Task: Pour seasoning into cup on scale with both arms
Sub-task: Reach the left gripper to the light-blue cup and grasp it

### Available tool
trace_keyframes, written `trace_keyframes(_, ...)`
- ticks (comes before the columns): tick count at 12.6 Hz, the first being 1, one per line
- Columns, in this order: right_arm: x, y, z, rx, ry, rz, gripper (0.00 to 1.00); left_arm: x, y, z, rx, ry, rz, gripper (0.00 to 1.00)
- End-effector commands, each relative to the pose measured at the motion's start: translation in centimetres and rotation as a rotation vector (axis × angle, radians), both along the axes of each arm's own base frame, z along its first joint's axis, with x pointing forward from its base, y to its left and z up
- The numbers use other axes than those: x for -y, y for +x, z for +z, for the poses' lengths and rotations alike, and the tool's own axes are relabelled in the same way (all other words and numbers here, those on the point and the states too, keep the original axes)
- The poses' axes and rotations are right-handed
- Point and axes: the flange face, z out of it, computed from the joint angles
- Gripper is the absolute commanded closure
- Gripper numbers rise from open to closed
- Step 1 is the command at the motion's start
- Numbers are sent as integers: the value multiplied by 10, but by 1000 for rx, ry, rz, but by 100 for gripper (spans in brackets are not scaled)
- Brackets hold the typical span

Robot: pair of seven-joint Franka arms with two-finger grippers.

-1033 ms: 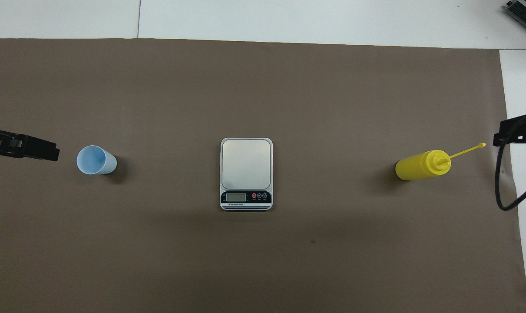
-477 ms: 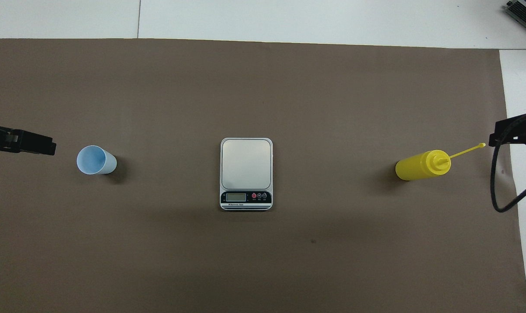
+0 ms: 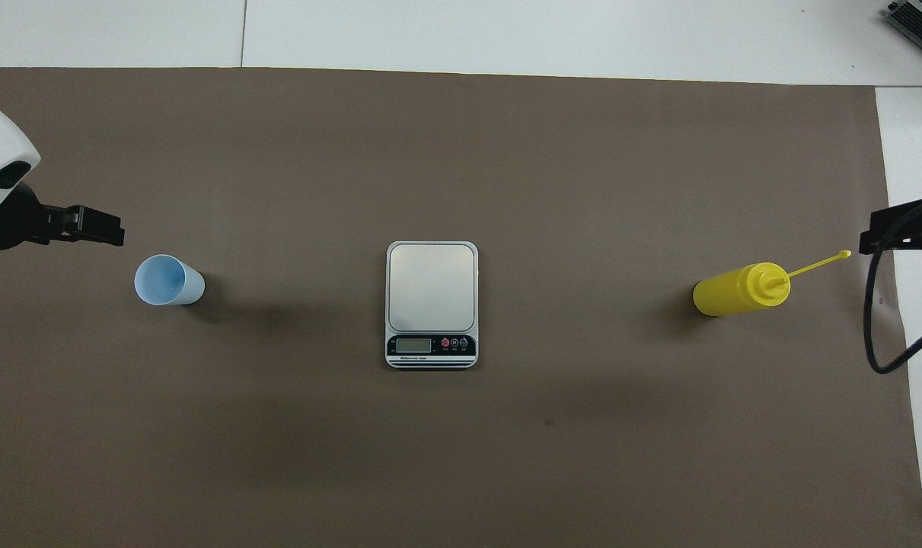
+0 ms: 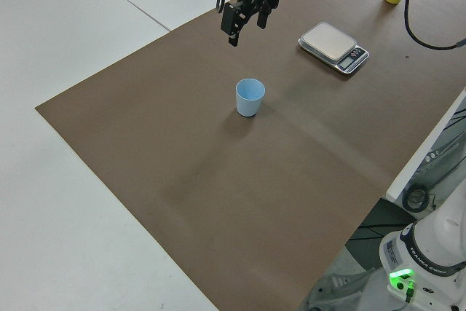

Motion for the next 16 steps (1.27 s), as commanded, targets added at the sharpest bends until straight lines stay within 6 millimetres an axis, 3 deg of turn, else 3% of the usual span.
trace_keyframes(1,5,0,-2,39,-5,18,0,-22,-19,-40,11,10,43,0)
trace_keyframes(4,4,1,-4,47,-5,11,0,-23,-29,-83,37,10,109,0)
trace_keyframes(6,3,-1,-5,44,-5,11,0,-21,-42,-100,46,8,138,0)
trace_keyframes(16,4,2,-2,72,-7,4,0,-20,-37,-139,10,-43,308,0)
